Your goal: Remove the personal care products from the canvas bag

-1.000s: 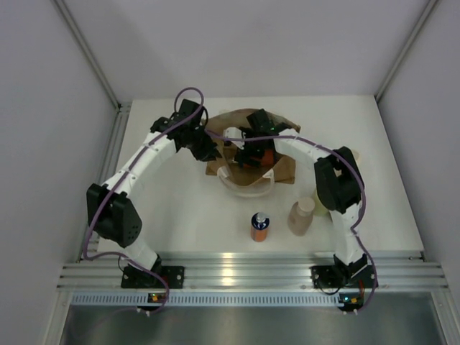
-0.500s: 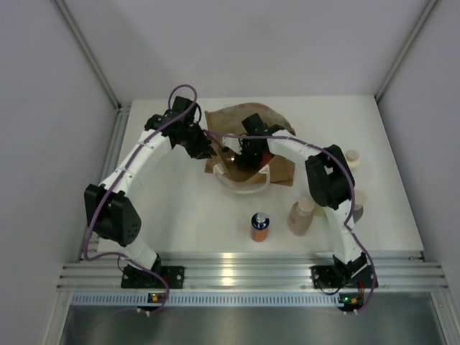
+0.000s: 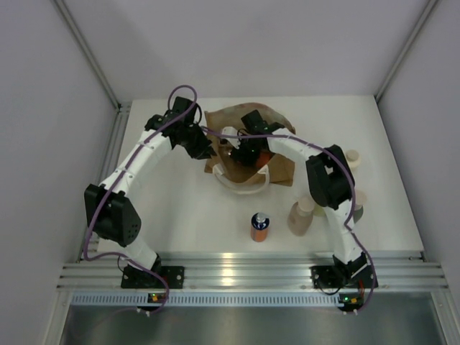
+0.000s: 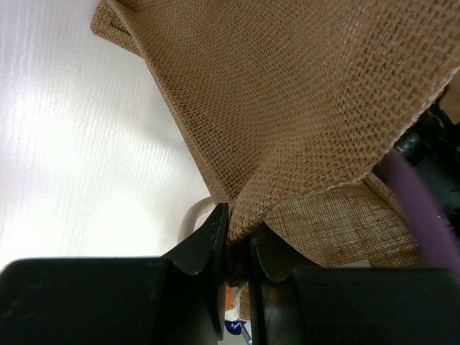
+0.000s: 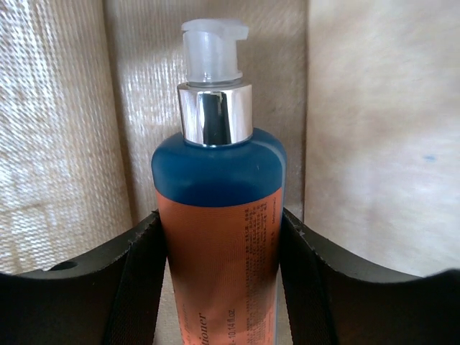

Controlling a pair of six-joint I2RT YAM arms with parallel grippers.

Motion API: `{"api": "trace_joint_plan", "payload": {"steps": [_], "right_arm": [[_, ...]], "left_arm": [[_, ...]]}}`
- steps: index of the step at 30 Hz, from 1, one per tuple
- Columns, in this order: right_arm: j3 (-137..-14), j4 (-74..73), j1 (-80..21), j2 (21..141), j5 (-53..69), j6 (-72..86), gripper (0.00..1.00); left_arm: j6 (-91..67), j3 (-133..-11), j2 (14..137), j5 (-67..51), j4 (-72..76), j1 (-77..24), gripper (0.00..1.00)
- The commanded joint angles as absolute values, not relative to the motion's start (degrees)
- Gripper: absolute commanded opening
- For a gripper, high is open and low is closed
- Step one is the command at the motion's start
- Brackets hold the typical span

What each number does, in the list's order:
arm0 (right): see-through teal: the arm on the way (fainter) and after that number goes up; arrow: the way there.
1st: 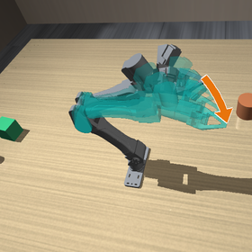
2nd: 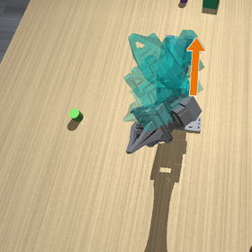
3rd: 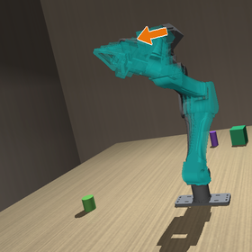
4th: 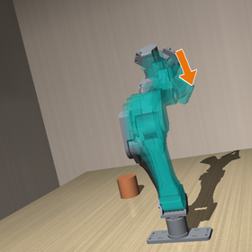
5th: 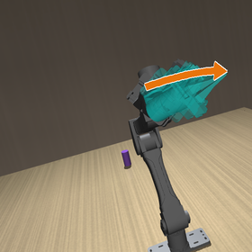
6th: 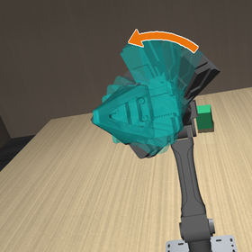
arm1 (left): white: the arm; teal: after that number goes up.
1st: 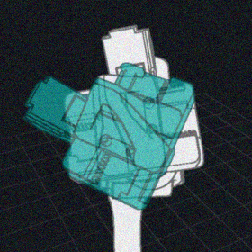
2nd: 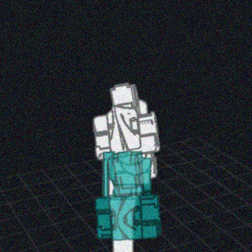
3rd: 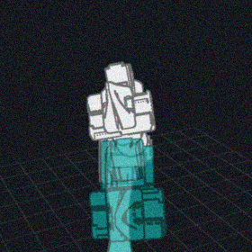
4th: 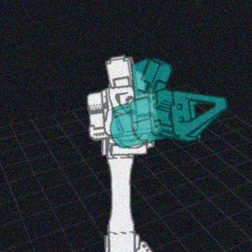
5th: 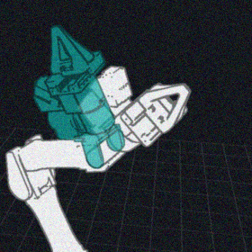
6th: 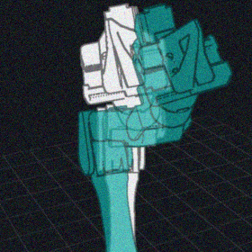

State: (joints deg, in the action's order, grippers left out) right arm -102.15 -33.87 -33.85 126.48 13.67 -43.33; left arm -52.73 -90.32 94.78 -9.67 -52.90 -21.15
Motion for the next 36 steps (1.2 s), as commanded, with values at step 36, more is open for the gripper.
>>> {"api": "trace_joint_plan", "payload": {"steps": [36], "right_arm": [[-79.8,33.4,-22.7,92.1,39.3,4.4,0.00]], "left_arm": [[-60.4,-95.3,97.5,-5.7,-54.8,-21.0,0.00]]}}
